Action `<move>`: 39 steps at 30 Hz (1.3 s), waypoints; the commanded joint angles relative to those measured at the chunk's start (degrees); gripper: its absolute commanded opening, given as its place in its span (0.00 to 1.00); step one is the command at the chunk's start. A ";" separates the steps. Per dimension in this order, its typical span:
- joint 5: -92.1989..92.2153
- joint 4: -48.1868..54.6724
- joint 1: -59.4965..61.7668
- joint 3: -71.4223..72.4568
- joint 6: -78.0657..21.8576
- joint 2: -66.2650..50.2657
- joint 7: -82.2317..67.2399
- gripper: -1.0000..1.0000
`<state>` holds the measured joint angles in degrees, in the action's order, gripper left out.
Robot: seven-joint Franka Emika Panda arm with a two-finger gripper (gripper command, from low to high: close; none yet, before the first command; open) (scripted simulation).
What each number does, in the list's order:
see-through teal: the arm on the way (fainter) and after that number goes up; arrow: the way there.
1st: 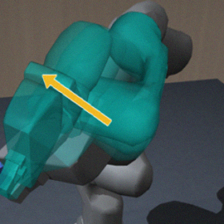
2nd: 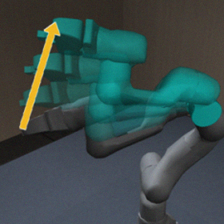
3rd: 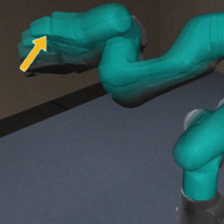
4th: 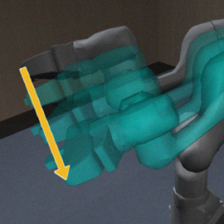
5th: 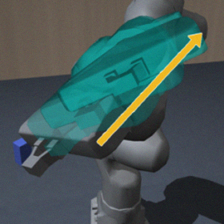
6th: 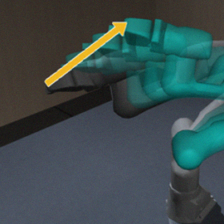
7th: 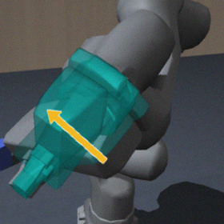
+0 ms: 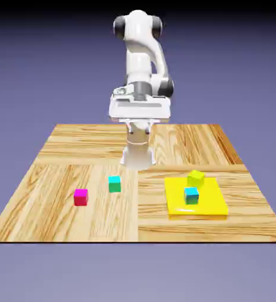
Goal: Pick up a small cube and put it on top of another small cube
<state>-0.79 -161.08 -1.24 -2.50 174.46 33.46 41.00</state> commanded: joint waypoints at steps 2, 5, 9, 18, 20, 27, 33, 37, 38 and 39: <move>-1.32 -0.14 -0.91 -4.16 0.76 1.33 -2.42 0.50; -3.29 -0.34 -2.28 -10.39 1.89 3.32 -6.04 0.50; -5.92 -0.61 -4.11 -18.69 3.40 5.97 -10.86 0.50; -11.84 -1.22 -8.22 -37.38 6.80 11.94 -21.72 0.50; -13.16 -1.36 -9.13 -41.53 7.56 13.27 -24.14 0.50; -17.76 -1.83 -12.33 -56.07 10.21 17.91 -32.59 0.50; -21.71 -2.24 -15.07 -68.53 12.47 21.89 -39.83 0.50; -24.34 -2.51 -16.90 -76.83 13.99 24.54 -44.65 0.50; -25.00 -2.57 -17.36 -78.91 14.36 25.20 -45.86 0.50; -25.65 -2.64 -17.81 -80.99 14.74 25.87 -47.07 0.50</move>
<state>-26.45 -163.72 -19.05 -83.49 189.20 59.33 -6.06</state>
